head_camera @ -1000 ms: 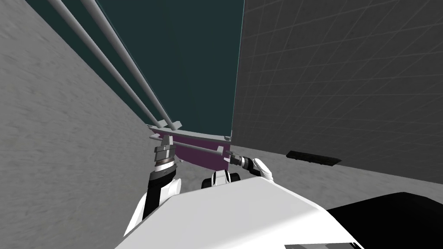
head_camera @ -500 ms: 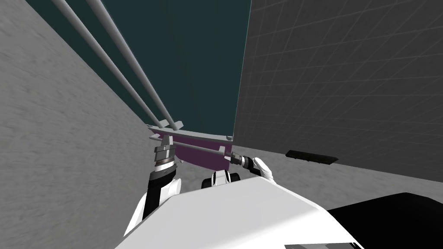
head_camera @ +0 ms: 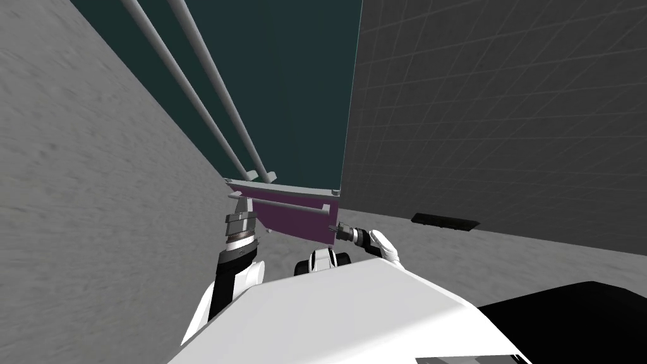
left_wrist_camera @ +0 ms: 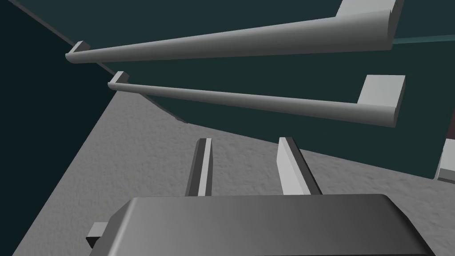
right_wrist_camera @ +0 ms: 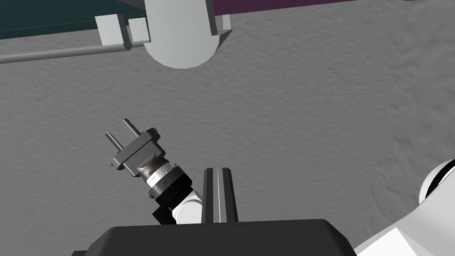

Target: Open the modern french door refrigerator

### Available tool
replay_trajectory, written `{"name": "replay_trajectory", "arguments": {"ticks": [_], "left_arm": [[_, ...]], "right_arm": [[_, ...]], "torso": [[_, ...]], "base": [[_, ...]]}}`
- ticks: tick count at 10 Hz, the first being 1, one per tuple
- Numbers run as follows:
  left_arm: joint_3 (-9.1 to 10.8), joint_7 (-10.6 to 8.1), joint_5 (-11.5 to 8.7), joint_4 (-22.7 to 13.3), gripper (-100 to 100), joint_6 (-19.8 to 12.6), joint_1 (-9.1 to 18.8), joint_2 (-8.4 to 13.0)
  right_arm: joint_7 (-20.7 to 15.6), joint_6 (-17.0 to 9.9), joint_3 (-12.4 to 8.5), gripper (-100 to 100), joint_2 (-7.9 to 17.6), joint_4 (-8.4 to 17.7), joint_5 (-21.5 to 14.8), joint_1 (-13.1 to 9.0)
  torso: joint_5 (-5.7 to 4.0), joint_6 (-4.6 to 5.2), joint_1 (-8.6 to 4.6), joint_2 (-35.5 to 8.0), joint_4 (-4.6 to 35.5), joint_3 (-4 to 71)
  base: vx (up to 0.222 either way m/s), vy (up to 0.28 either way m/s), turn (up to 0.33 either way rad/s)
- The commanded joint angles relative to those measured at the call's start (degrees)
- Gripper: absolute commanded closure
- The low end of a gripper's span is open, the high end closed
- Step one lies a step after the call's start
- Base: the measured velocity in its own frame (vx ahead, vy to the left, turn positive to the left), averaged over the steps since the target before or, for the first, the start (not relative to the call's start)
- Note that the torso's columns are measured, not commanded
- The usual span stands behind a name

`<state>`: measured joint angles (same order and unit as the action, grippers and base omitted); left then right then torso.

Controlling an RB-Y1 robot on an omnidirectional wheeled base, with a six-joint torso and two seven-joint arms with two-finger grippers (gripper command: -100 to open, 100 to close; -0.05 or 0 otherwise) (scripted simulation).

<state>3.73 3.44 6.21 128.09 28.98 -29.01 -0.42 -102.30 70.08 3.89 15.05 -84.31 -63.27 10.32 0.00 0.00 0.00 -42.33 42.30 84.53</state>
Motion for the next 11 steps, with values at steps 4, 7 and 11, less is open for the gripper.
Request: {"name": "replay_trajectory", "arguments": {"ticks": [4, 7, 11], "left_arm": [[0.0, 0.0, 0.0, 0.01, 0, 0.01, -0.04, -0.01], [0.0, 0.0, 0.0, 0.01, 0, 0.01, -0.03, 0.0], [0.0, 0.0, 0.0, 0.01, 0, 0.01, -0.03, 0.0]], "right_arm": [[-0.63, -4.97, -4.65, -100, -2.92, 1.19, 3.19, -0.62], [-0.97, -7.74, -7.22, -100, -4.48, 1.9, 4.97, -0.99], [-1.45, -12.05, -11.19, -100, -7.38, 3.04, 7.75, -1.56]], "torso": [[0.08, -0.02, 0.27, 0.28, -0.09, 0.19], [-0.04, 0.0, -0.09, -0.08, 0.02, -0.05], [0.0, 0.0, 0.04, 0.1, -0.03, 0.07]], "base": [[0.043, 0.154, -0.172], [0.038, 0.148, -0.146], [0.026, 0.137, -0.15]]}}
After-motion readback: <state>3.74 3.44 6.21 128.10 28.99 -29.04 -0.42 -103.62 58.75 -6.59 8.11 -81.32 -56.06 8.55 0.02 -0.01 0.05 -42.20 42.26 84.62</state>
